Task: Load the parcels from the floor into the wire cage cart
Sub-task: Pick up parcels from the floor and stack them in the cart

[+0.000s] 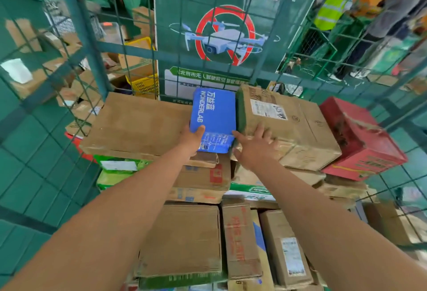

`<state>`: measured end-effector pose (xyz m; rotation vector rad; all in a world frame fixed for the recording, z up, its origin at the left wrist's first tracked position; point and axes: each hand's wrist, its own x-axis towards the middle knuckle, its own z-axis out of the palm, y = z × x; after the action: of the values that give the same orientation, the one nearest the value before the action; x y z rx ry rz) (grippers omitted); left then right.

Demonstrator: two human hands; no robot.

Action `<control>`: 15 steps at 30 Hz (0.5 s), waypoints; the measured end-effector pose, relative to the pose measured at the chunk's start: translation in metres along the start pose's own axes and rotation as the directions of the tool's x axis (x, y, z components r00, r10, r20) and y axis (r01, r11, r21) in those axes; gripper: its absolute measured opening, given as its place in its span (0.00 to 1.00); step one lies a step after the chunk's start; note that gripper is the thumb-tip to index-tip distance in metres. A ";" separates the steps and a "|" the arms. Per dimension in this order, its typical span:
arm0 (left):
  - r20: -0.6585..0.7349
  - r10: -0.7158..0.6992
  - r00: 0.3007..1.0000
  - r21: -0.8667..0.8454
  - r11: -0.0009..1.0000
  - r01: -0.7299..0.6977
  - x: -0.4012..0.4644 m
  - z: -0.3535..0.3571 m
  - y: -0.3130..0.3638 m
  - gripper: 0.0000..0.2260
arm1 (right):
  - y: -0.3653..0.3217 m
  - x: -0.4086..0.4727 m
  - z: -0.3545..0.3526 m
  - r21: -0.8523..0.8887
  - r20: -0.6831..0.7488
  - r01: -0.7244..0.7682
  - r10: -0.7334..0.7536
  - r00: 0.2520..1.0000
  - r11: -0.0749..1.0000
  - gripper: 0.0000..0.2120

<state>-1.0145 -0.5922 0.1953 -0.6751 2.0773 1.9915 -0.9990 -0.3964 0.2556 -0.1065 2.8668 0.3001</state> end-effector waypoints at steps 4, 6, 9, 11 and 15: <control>0.043 0.003 0.999 -0.015 1.000 -0.003 -0.008 -0.007 -0.006 0.28 | -0.001 -0.002 -0.010 -0.003 0.048 0.006 -0.006 0.999 1.000 0.33; 0.032 0.026 0.999 -0.025 0.999 -0.025 -0.016 -0.008 -0.011 0.30 | -0.002 -0.006 -0.017 0.077 0.043 -0.017 0.013 0.999 0.997 0.35; 0.011 0.084 0.996 -0.009 0.996 -0.084 -0.039 -0.009 -0.020 0.29 | -0.011 -0.021 -0.014 0.199 -0.032 0.010 -0.004 0.999 0.980 0.35; 0.004 0.084 0.996 -0.021 0.996 -0.084 -0.058 -0.010 -0.022 0.29 | -0.022 -0.037 -0.007 0.257 -0.080 0.057 -0.038 0.996 0.965 0.35; -0.066 0.021 0.998 -0.038 0.999 -0.023 -0.107 -0.015 -0.028 0.30 | -0.039 -0.067 0.006 0.449 -0.079 0.119 -0.094 0.992 0.886 0.31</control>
<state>-0.9058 -0.5865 0.2180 -0.7378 2.0964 2.0537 -0.9285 -0.4299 0.2596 -0.1839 2.8843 -0.4030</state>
